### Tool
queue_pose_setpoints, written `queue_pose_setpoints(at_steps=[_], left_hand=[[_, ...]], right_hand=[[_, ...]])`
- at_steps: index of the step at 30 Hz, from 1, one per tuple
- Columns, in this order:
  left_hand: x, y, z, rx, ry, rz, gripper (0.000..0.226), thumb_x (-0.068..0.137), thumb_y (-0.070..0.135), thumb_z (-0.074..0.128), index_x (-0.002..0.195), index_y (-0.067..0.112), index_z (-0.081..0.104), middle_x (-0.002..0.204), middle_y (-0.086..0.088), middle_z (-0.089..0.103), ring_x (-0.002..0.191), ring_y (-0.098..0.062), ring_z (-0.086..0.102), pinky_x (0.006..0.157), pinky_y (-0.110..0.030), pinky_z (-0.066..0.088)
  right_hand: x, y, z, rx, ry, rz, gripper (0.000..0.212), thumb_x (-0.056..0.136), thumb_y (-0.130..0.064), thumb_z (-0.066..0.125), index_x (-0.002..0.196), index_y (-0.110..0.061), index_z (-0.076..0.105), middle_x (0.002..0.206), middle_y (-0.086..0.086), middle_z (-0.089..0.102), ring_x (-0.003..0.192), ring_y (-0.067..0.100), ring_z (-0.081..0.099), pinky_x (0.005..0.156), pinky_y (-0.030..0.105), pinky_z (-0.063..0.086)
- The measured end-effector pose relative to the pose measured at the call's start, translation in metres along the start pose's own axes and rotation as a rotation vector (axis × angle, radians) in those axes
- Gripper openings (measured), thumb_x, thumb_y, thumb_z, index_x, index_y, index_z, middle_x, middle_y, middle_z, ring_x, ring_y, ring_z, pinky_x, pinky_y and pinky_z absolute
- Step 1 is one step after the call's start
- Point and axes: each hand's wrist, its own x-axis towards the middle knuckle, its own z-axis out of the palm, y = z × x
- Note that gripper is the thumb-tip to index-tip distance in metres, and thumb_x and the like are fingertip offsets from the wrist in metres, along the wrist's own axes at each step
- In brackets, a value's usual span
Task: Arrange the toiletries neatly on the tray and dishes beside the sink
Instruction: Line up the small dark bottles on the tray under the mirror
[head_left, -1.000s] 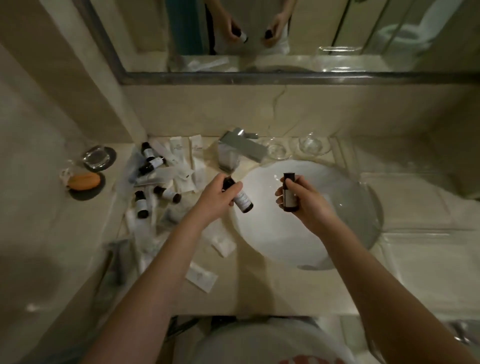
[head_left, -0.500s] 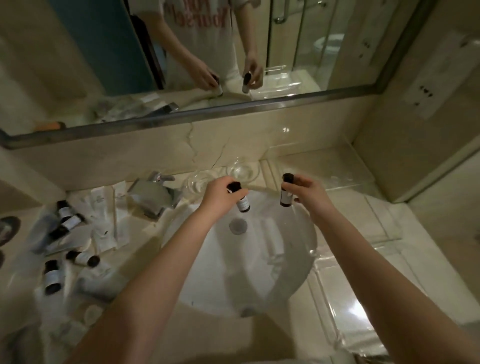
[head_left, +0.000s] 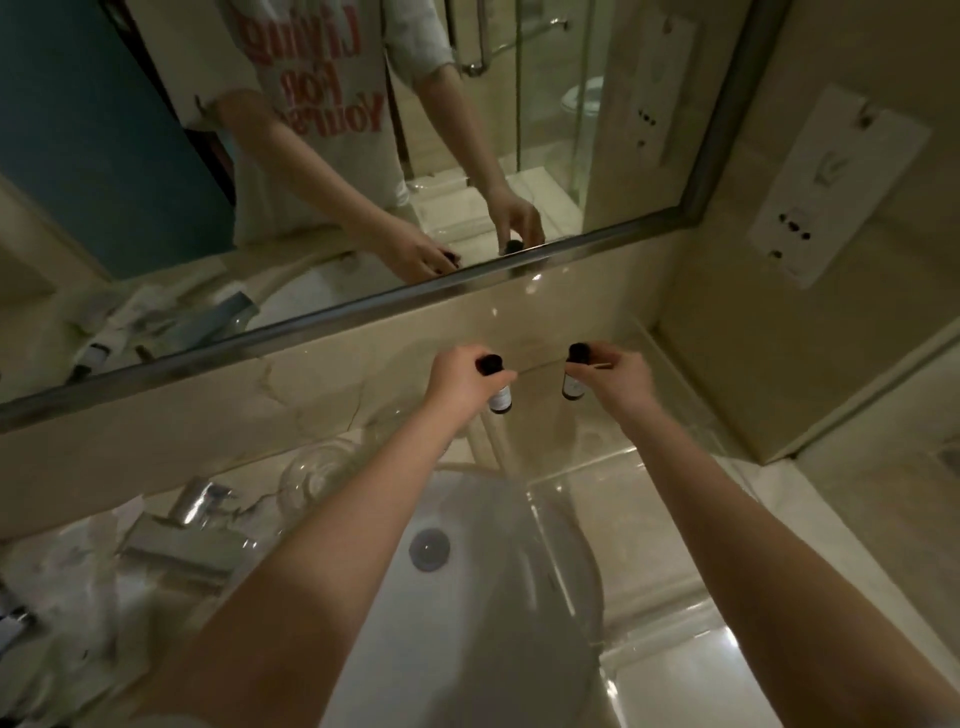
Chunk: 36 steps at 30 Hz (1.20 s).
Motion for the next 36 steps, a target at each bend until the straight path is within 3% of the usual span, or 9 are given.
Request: queue_pose_setpoints(at_steps=[7,11,17,20,24,30,33,36], left_hand=[[0.029,0.023,0.045,0.057,-0.07,0.056,0.026,0.084,0.021,0.067,0.101,0.002,0.066,0.096,-0.014,0.066,0.084,-0.023,0.057,0.069,-0.025,0.039],[0.03,0.019,0.058,0.094,-0.091,0.057,0.027,0.082,0.021,0.068,0.101,0.001,0.066,0.102,-0.018,0.066,0.095,-0.03,0.061,0.075,-0.029,0.045],[0.027,0.023,0.045,0.205,-0.065,0.049,0.054,0.081,0.047,0.065,0.119,0.01,0.056,0.119,-0.008,0.052,0.105,-0.025,0.055,0.083,-0.032,0.045],[0.032,0.033,0.036,0.333,-0.023,-0.002,0.048,0.081,0.048,0.063,0.109,0.01,0.057,0.107,-0.005,0.054,0.095,-0.024,0.055,0.075,-0.032,0.045],[0.043,0.045,0.034,0.459,-0.193,0.047,0.027,0.084,0.031,0.064,0.094,0.006,0.065,0.096,-0.01,0.065,0.079,-0.022,0.055,0.065,-0.029,0.042],[0.051,0.056,0.023,0.685,-0.478,0.329,0.025,0.085,0.01,0.062,0.111,0.009,0.066,0.114,-0.008,0.064,0.102,-0.024,0.06,0.081,-0.028,0.046],[0.051,0.051,0.019,0.754,-0.474,0.398,0.03,0.085,0.008,0.06,0.114,0.012,0.065,0.117,-0.008,0.062,0.105,-0.025,0.059,0.088,-0.034,0.049],[0.044,0.046,0.017,0.685,-0.352,0.371,0.045,0.084,0.025,0.065,0.126,0.009,0.056,0.118,-0.011,0.059,0.107,-0.027,0.058,0.086,-0.034,0.049]], right_hand=[[0.04,0.024,-0.022,-0.052,-0.004,0.006,0.027,0.081,-0.019,0.07,0.108,-0.018,0.066,0.098,-0.002,0.063,0.093,0.016,0.059,0.076,0.025,0.041],[0.043,0.032,-0.026,-0.07,-0.028,-0.027,0.029,0.08,-0.015,0.071,0.108,-0.018,0.067,0.1,0.0,0.065,0.09,0.014,0.06,0.078,0.025,0.044],[0.04,0.024,-0.041,-0.164,-0.077,-0.14,0.045,0.078,-0.016,0.072,0.12,-0.029,0.059,0.108,-0.004,0.058,0.098,0.013,0.056,0.084,0.029,0.047],[0.042,0.014,-0.048,-0.339,-0.153,-0.274,0.04,0.082,-0.014,0.068,0.119,-0.027,0.062,0.111,-0.003,0.055,0.098,0.012,0.054,0.083,0.026,0.044],[0.045,0.003,-0.05,-0.555,-0.207,-0.359,0.03,0.084,-0.009,0.064,0.113,-0.017,0.068,0.108,0.006,0.062,0.097,0.022,0.059,0.087,0.036,0.049],[0.046,-0.004,-0.047,-0.656,-0.206,-0.381,0.029,0.084,-0.012,0.066,0.112,-0.016,0.068,0.11,0.006,0.063,0.09,0.019,0.058,0.081,0.03,0.047],[0.047,-0.004,-0.047,-0.644,-0.206,-0.368,0.03,0.083,-0.012,0.067,0.112,-0.016,0.068,0.11,0.005,0.064,0.084,0.013,0.055,0.076,0.025,0.042],[0.049,-0.004,-0.05,-0.634,-0.231,-0.337,0.033,0.081,-0.01,0.069,0.113,-0.017,0.067,0.114,0.005,0.063,0.084,0.015,0.058,0.078,0.028,0.048]])
